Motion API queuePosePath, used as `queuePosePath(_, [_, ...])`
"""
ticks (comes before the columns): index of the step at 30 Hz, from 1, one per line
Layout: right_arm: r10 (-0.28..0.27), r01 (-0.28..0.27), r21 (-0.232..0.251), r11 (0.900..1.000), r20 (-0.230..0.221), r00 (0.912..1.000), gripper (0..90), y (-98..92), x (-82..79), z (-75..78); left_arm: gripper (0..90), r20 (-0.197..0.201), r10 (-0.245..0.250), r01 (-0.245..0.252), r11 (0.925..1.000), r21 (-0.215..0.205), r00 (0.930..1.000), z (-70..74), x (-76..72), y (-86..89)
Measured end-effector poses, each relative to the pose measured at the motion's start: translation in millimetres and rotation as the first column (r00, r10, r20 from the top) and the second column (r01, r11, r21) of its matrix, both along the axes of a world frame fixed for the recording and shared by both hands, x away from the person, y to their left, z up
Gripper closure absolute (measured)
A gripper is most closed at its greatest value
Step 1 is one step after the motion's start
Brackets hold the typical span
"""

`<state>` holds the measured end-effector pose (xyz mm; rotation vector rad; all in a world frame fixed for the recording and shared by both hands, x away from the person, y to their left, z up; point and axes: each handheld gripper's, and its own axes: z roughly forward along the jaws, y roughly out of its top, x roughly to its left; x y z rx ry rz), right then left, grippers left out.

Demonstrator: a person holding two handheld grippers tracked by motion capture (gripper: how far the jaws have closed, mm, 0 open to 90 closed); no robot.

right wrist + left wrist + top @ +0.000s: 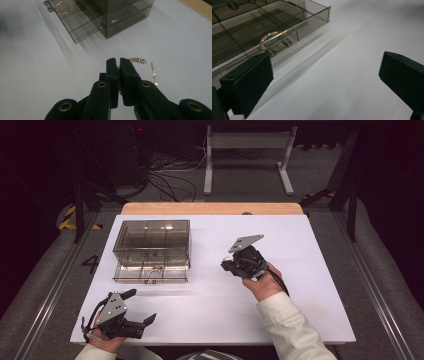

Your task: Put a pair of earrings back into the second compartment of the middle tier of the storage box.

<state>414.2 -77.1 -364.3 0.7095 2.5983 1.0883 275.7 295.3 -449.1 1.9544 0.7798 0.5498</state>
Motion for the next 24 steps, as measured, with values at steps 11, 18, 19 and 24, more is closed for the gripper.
queuePosePath(11, [0.027, -0.027, 0.021, 0.999, -0.001, 0.9996, 86.7, 12.3, 2.3, 2.5, 0.2, 0.000, -0.007, 0.007, 1.0000, -0.003, 1.0000, 0.0, 1.6, -1.1])
queuePosePath(18, [0.058, -0.059, 0.047, 0.997, 0.004, 0.9983, 86.7, 21.0, 1.5, 5.8, 0.2, 0.002, -0.008, 0.008, 1.0000, 0.002, 1.0000, 0.1, 2.1, -1.7])
queuePosePath(19, [0.064, -0.064, 0.050, 0.997, 0.008, 0.9979, 86.7, 23.1, 1.5, 6.6, 0.2, 0.003, -0.009, 0.009, 1.0000, 0.003, 1.0000, 0.2, 2.0, -1.7])
queuePosePath(24, [0.094, -0.095, 0.047, 0.994, 0.023, 0.9954, 86.7, 36.4, 0.3, 8.9, 0.2, 0.001, -0.010, 0.010, 1.0000, 0.001, 0.9999, 0.1, 2.2, -1.3])
